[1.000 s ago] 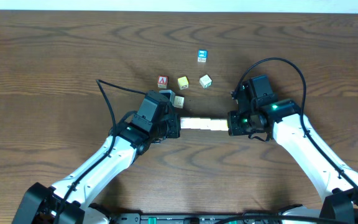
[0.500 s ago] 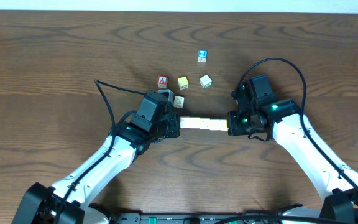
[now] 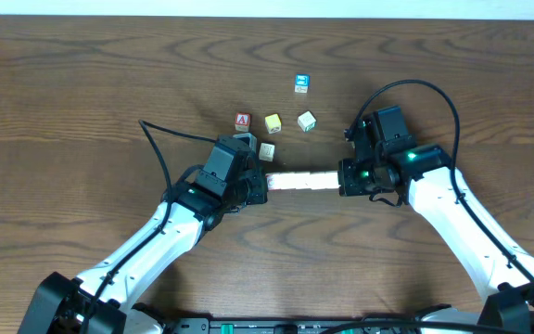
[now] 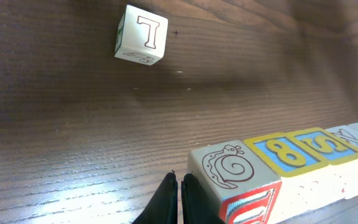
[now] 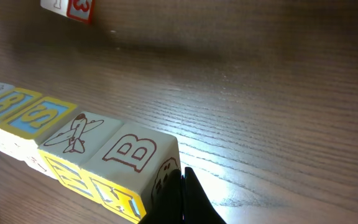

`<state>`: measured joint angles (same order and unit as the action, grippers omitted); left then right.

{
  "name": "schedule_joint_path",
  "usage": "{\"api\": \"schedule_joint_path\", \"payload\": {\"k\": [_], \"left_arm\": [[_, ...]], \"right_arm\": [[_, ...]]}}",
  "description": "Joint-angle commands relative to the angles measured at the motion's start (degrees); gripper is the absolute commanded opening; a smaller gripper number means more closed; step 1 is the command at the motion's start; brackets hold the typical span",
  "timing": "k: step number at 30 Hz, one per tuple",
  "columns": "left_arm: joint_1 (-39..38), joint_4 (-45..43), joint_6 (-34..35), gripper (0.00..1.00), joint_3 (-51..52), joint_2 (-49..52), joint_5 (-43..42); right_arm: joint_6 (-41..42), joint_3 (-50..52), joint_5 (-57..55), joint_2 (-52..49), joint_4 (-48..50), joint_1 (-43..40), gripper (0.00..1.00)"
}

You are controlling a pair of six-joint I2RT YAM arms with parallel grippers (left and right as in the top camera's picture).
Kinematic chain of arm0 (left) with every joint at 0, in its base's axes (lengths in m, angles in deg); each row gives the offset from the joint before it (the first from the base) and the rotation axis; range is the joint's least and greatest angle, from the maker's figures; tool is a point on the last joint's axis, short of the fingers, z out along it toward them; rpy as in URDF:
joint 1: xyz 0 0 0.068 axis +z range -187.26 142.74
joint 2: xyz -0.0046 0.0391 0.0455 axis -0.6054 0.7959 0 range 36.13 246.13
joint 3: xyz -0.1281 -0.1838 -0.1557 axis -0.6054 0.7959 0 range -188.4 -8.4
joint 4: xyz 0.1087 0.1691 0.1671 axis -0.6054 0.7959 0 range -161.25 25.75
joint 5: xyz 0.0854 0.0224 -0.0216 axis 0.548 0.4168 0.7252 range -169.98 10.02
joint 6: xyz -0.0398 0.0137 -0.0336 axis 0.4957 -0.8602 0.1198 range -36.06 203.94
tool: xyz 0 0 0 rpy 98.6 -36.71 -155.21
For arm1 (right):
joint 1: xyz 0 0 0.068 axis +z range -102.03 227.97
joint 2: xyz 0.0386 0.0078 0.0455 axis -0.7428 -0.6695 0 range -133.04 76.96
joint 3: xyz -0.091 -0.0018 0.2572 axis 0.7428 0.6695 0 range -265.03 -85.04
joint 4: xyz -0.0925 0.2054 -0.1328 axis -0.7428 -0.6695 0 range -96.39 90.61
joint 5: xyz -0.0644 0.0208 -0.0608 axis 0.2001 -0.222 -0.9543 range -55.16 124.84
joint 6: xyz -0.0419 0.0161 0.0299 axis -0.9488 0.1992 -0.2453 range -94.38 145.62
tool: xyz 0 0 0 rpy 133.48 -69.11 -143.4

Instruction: Lift 5 blocks

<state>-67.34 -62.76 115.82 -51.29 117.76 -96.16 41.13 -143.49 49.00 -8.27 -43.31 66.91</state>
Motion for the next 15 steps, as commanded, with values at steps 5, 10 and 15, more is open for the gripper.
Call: {"api": "schedule_joint_path", "payload": {"k": [5, 10, 15], "left_arm": [[-1.75, -1.95, 1.46, 0.07, -4.37, -1.27, -8.68], [-1.75, -1.88, 1.46, 0.07, -5.09, -1.27, -8.68], [-1.75, -1.90, 1.70, 0.08, -5.16, -1.27, -8.70]], "right_arm": [[0.35, -1.88, 13.35, 1.03, 0.76, 2.54, 0.01], [0.33, -1.88, 13.35, 1.03, 0.55, 2.54, 0.01], [0.33, -1.88, 13.35, 1.03, 0.42, 2.54, 0.01]]}}
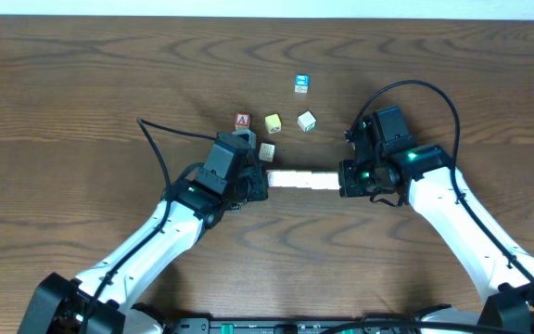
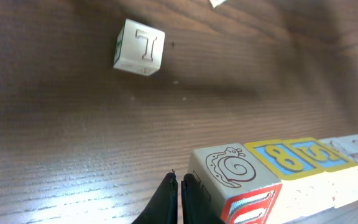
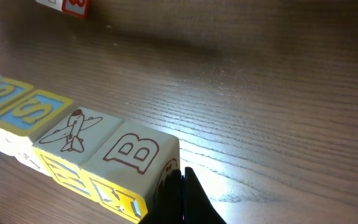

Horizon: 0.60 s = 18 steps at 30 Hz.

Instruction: Lift 5 blocks

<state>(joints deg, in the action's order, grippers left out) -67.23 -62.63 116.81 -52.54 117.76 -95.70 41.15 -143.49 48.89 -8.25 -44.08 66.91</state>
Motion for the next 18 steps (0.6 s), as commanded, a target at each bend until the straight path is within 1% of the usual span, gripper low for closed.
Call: {"api": "schedule_joint_path", "payload": {"k": [1, 18], "left_arm": [[-1.86, -2.03, 0.72, 0.07, -3.89, -1.27, -9.16], [-1.86, -2.01, 1.16, 0.07, -3.91, -1.27, -9.16]], "right_arm": [[0.33, -1.88, 13.46, 1.01, 1.16, 2.54, 0.01], [0.33, -1.88, 13.51, 2.34, 1.14, 2.54, 0.01]]}}
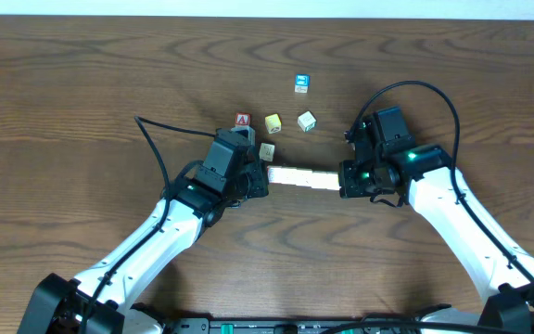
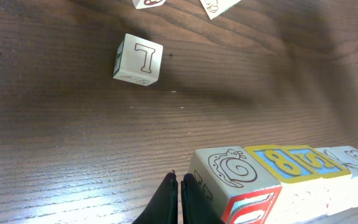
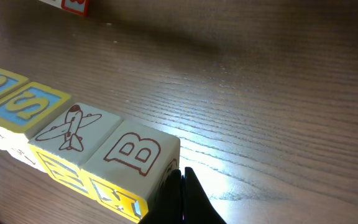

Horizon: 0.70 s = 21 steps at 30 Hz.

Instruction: Lift 5 blocks

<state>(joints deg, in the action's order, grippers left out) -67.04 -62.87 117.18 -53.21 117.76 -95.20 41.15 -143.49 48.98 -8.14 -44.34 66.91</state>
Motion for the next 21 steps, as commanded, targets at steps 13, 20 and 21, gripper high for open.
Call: {"api": "schedule_joint_path", "payload": {"k": [13, 20, 21], "left_arm": [[-2.05, -1.77, 1.42, 0.07, -3.39, -1.40, -9.66], [-2.05, -1.75, 1.40, 0.07, -3.54, -3.23, -9.66], [-2.05, -1.75, 1.40, 0.07, -3.54, -3.48, -9.66]], "right_arm": [[0.33, -1.88, 13.33, 4.17, 1.38, 2.54, 0.01], [0.33, -1.88, 13.33, 4.17, 1.27, 2.54, 0.01], [0.33, -1.88, 13.33, 4.17, 1.27, 2.54, 0.01]]}}
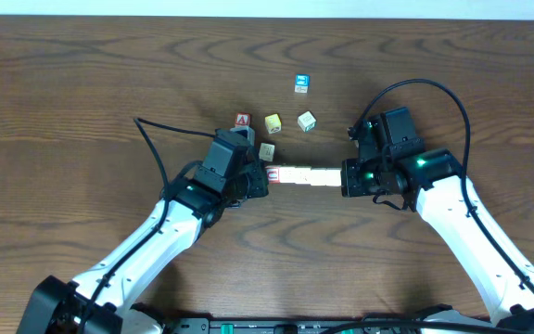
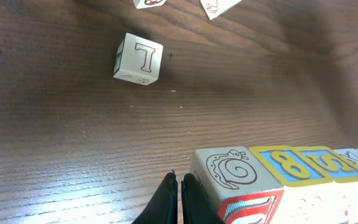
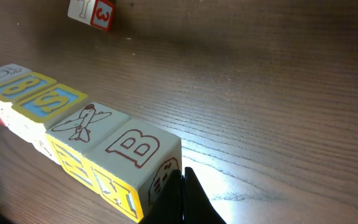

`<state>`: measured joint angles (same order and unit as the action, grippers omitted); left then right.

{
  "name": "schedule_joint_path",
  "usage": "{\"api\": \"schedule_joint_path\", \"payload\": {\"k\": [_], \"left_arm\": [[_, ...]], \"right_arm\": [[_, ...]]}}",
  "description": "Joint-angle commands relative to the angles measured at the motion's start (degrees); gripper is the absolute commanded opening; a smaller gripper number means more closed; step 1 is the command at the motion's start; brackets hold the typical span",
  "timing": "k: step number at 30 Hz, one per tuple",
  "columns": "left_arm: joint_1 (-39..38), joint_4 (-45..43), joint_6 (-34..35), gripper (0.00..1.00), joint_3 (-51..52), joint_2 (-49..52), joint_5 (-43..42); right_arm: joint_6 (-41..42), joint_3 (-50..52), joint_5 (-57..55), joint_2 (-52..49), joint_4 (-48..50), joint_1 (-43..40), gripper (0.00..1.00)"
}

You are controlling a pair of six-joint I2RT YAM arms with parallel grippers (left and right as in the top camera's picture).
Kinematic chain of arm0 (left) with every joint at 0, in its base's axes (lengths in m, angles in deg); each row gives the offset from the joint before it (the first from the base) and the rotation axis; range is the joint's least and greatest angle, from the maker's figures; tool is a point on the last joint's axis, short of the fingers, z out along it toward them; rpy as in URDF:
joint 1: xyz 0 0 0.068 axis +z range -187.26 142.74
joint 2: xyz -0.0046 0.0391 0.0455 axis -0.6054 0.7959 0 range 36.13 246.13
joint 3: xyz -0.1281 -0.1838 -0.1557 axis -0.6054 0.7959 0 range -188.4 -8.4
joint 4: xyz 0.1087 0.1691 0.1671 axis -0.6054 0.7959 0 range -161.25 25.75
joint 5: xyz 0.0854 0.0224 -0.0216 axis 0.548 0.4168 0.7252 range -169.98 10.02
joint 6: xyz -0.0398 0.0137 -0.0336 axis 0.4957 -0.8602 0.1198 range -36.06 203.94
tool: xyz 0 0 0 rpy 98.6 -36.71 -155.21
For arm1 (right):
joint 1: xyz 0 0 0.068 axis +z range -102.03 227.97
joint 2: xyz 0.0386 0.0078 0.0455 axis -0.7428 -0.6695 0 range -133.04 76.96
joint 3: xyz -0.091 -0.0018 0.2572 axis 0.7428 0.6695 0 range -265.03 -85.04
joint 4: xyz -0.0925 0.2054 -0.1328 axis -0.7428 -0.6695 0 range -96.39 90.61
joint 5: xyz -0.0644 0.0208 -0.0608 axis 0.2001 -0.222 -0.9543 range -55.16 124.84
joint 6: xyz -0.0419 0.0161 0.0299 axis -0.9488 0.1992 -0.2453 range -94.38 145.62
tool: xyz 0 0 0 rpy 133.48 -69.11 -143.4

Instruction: Lift 5 blocks

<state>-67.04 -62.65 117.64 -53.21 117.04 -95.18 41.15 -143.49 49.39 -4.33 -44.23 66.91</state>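
Observation:
A row of several lettered blocks (image 1: 302, 175) hangs above the table, squeezed end to end between my two grippers. My left gripper (image 2: 180, 186) is shut, its fingers pressed flat against the snail block (image 2: 232, 171) at the row's left end. My right gripper (image 3: 182, 186) is shut too, pushing on the B block (image 3: 132, 149) at the right end, next to the plane block (image 3: 86, 121). From overhead the left gripper (image 1: 260, 182) and right gripper (image 1: 345, 178) face each other across the row.
Loose blocks lie on the wooden table beyond the row: a T block (image 2: 138, 58), a red A block (image 1: 242, 120), a yellow block (image 1: 273, 122), a white-green block (image 1: 306, 121) and a blue block (image 1: 300, 83). A red 3 block (image 3: 92, 12) shows in the right wrist view.
The right end of the row has come up and the row now lies level between the grippers. The right arm has shifted slightly to the right. Both grippers stay shut.
At first the row was clamped between both shut grippers, close to the table. At each later moment the loose T block looked smaller and farther below in the left wrist view, and the row stood farther from me. Now it hangs level, still clamped.

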Motion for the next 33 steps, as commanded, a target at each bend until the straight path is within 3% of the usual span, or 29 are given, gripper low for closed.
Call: {"api": "schedule_joint_path", "payload": {"k": [1, 33], "left_arm": [[-2.05, -1.97, 0.94, 0.07, -3.54, -2.84, -9.68], [-2.05, -1.57, 0.94, 0.07, -3.93, -3.15, -9.70]], "right_arm": [[0.33, -1.88, 12.92, 0.37, 1.14, 2.54, 0.01], [0.35, -2.08, 12.74, 1.95, 0.55, 2.49, 0.01]]}}
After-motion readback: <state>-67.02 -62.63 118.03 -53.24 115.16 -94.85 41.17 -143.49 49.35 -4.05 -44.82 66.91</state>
